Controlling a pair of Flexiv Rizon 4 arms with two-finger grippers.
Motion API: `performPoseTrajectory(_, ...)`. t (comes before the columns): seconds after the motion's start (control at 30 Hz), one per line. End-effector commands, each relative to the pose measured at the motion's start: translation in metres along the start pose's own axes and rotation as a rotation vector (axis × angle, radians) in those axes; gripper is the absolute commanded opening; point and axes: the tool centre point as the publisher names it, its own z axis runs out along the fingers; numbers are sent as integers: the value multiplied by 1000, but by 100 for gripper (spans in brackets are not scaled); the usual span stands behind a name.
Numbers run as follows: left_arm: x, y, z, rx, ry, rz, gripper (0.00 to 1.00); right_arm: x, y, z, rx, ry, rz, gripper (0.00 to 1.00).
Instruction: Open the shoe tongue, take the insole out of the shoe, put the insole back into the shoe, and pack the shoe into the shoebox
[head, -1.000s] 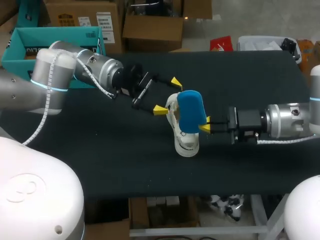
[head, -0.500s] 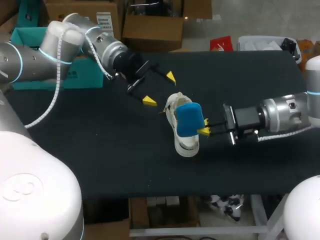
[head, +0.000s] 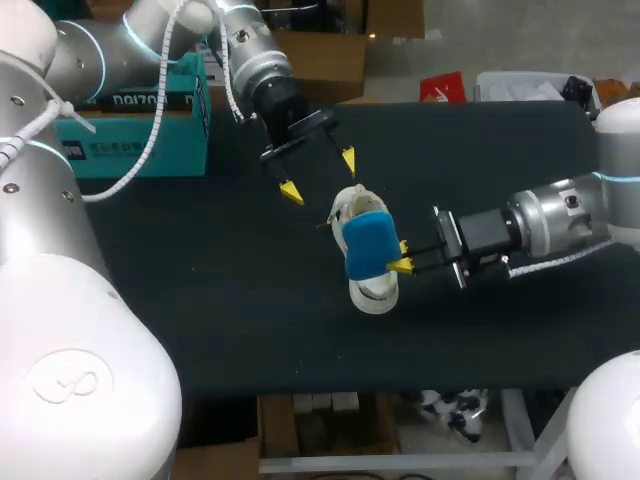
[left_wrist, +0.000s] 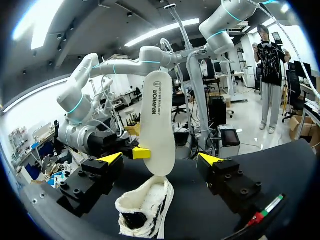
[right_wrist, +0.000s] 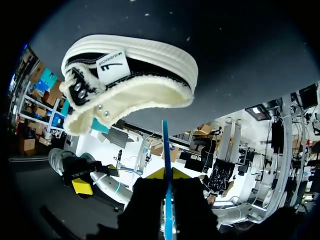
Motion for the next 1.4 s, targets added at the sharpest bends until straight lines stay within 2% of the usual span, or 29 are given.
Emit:
performPoseTrajectory(0.03,-1,-2,-2,-8,142,5,100,-1,-1,0,-1,-1,0,0)
performPoseTrajectory(0.43,7,3,-1,-20,91,77,100,-4,-3,1,9,5,-10,0)
performPoseTrajectory(0.67,8,14,0,-40,69,51,100,-5,-7,4,7,-16,-31,0)
performPoseTrajectory(1.4,9,17,0,-63,51,36,100,-5,-14,6,21,-25,-52,0)
